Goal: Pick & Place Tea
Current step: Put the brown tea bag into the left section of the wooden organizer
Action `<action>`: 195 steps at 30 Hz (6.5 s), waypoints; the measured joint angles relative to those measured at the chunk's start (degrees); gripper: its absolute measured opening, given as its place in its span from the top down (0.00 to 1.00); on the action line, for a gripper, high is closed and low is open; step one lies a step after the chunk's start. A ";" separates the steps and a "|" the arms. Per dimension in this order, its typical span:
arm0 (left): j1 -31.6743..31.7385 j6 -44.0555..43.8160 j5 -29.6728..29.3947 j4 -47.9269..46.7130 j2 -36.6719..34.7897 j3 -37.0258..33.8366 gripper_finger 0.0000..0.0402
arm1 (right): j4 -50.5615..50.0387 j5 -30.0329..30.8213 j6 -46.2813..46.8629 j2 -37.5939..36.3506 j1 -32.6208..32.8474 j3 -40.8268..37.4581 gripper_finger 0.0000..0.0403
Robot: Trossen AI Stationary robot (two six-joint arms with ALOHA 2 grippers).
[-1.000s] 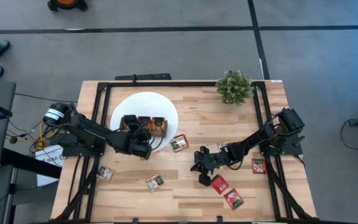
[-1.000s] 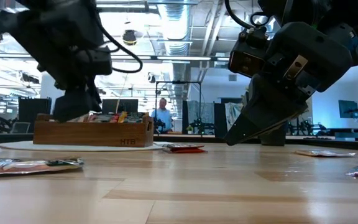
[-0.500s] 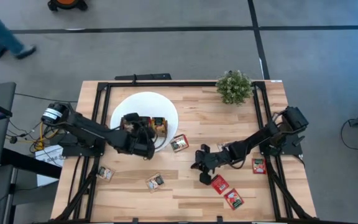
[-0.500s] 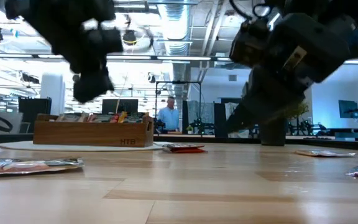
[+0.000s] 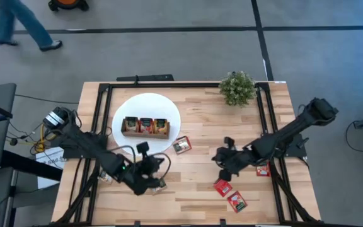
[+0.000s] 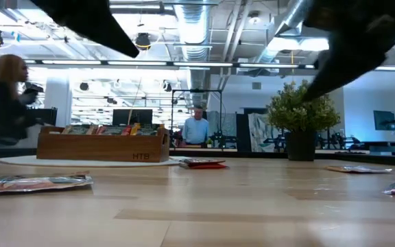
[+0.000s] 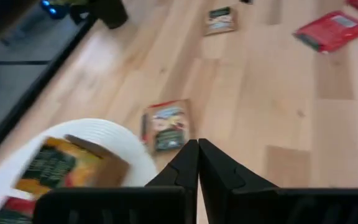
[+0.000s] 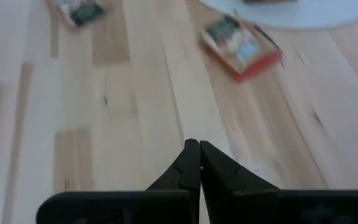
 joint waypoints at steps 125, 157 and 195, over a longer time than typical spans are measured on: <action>25.95 15.06 32.31 39.05 42.18 22.70 1.00 | 29.60 -20.39 12.81 -8.36 -17.25 -31.93 0.99; 27.70 12.98 51.24 40.73 41.04 22.73 0.53 | 13.98 -9.47 20.93 -10.35 -4.45 -23.07 0.92; 24.59 17.77 27.94 27.90 32.49 22.69 0.78 | 15.24 2.19 8.93 -1.59 1.28 -16.93 1.00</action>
